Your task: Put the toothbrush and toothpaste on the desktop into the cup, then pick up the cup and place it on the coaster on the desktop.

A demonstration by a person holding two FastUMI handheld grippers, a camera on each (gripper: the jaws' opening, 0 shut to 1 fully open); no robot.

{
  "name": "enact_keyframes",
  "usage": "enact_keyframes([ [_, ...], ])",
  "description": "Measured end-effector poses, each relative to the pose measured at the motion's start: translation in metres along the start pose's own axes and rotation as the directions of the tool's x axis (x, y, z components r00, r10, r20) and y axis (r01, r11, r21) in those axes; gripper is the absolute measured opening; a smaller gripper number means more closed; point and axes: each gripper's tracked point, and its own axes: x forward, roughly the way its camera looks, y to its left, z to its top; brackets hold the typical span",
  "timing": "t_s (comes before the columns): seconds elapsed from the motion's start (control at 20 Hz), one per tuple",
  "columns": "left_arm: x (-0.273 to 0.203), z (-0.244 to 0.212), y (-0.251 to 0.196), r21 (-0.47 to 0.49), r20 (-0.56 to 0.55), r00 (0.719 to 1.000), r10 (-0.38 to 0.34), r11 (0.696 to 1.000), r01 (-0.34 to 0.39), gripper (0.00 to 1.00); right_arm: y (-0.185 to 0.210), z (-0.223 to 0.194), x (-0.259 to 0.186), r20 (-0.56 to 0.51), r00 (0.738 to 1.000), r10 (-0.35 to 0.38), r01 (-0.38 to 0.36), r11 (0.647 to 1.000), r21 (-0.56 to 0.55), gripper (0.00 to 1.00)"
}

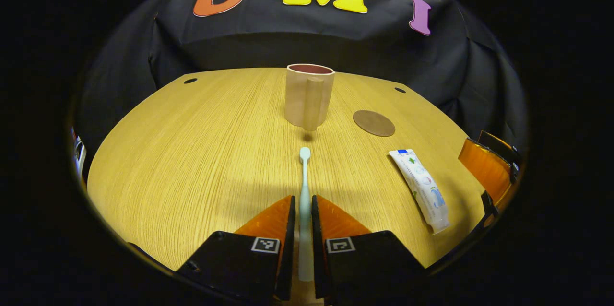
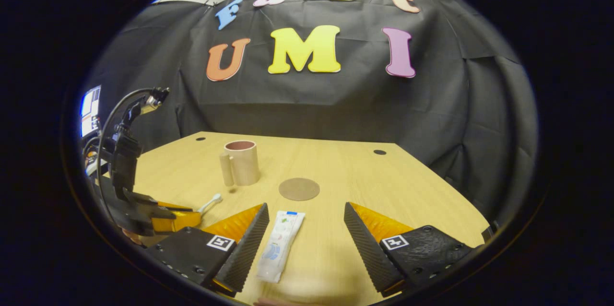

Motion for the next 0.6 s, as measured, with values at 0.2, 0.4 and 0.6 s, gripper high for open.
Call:
enact_keyframes([
  [0.2, 0.000, 0.001, 0.002, -0.018, 0.019, 1.000, -0.019, 1.000, 0.019, 0.12, 0.004, -0.008, 0.005, -0.026, 1.000, -0.001, 0.001, 1.000, -0.005, 0.95],
  [0.4, -0.005, 0.006, 0.000, -0.053, 0.071, 0.997, -0.038, 0.998, 0.042, 0.10, 0.013, -0.021, 0.012, -0.074, 0.997, 0.008, -0.009, 1.000, -0.005, 0.95],
  [0.6, -0.021, 0.032, 0.002, -0.050, 0.207, 0.978, -0.037, 0.998, 0.048, 0.10, 0.022, -0.034, 0.019, -0.127, 0.992, 0.012, -0.012, 1.000, -0.004, 0.94],
])
